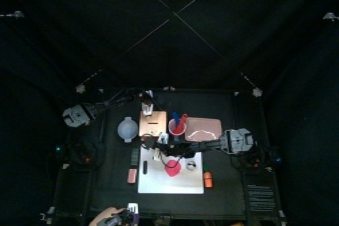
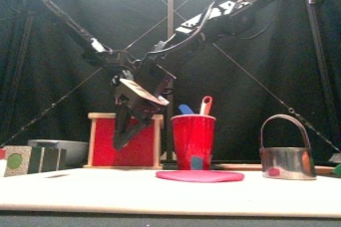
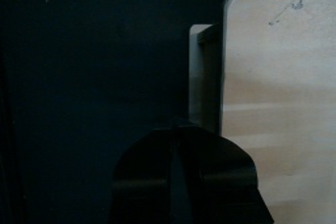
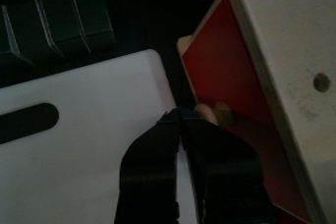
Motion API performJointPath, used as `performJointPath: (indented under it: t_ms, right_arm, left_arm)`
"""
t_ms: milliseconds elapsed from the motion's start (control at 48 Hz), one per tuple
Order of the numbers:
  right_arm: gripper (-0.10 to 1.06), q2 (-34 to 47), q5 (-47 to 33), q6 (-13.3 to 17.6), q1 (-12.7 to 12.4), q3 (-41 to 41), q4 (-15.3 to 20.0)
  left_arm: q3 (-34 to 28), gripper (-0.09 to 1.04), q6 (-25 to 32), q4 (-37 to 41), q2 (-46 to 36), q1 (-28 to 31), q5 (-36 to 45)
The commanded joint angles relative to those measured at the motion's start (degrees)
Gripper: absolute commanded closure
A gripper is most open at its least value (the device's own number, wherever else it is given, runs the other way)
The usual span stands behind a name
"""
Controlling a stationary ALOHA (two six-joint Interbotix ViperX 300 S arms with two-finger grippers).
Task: Get the cutter from the drawer then cut the dough then place the extra dough in the bowl
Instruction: Cut the dough
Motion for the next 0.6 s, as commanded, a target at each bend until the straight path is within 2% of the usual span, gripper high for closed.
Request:
performJointPath:
  t_ms: [21, 604]
  right_arm:
    - [0.79, -2.7, -0.1, -0.1, -0.9, -0.5, -0.4]
    - [0.79, -2.5, -0.4, 0.0, -1.4, -0.6, -0.8]
  left_arm:
    - [-0.4, 0.48, -0.1, 0.1, -0.8, -0.2, 0.2]
    - [-0.4, 0.48, -0.2, 0.1, -0.8, -0.2, 0.1]
